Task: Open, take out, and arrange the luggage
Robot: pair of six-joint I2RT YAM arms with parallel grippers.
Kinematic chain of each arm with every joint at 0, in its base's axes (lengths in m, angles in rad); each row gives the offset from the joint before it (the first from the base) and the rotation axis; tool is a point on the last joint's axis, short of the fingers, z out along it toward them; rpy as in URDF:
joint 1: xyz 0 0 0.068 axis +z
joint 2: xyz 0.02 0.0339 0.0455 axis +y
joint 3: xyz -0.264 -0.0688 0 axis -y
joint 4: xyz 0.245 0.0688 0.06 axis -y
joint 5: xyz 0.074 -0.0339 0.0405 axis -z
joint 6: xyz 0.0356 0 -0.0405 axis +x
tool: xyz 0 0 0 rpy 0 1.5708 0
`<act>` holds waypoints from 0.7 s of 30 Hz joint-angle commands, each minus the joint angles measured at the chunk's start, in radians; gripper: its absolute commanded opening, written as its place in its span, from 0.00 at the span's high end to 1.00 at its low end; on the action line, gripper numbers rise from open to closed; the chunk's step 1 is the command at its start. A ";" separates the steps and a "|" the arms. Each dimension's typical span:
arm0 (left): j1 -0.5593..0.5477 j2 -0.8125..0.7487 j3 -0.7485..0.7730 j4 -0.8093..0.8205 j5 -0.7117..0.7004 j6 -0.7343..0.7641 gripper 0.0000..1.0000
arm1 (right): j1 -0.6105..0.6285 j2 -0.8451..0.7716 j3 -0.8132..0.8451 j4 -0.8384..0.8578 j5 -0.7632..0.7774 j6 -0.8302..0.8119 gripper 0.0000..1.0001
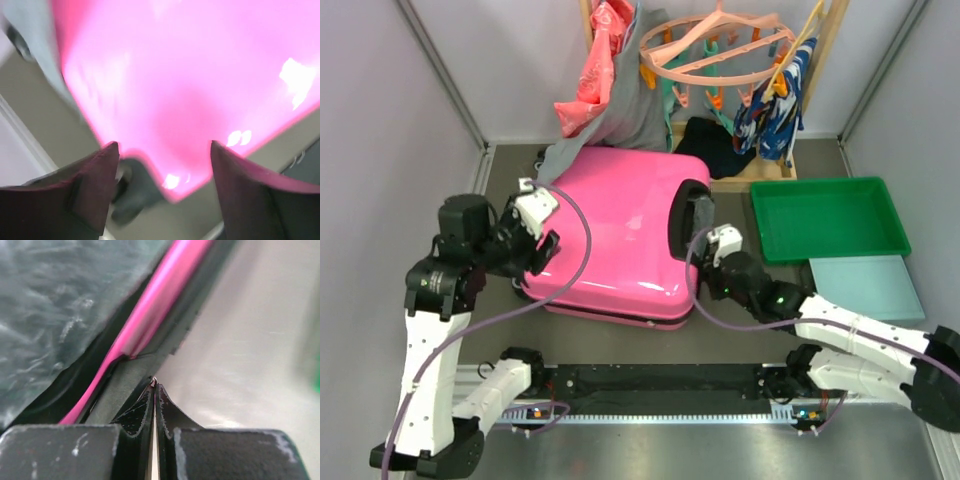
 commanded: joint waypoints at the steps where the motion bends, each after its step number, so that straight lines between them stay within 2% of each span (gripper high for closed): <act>1: -0.005 0.052 0.119 0.156 0.183 -0.237 0.39 | 0.229 0.067 0.105 0.184 -0.045 0.104 1.00; 7: -0.033 0.126 0.121 0.155 0.253 -0.302 0.42 | 0.373 0.287 0.226 0.261 -0.051 0.165 1.00; 9: -0.073 0.134 0.102 0.156 0.232 -0.293 0.41 | 0.387 0.354 0.265 0.305 -0.082 0.194 1.00; 10: -0.092 0.143 0.096 0.158 0.215 -0.287 0.38 | 0.399 0.373 0.277 0.315 -0.086 0.200 1.00; 13: -0.194 0.161 0.070 0.173 0.125 -0.268 0.32 | 0.419 0.422 0.311 0.345 -0.068 0.222 1.00; 17: -0.377 0.201 0.047 0.201 0.016 -0.259 0.30 | 0.434 0.429 0.306 0.391 -0.044 0.277 1.00; 21: -0.458 0.245 0.013 0.214 -0.009 -0.236 0.28 | 0.436 0.425 0.288 0.385 0.022 0.335 1.00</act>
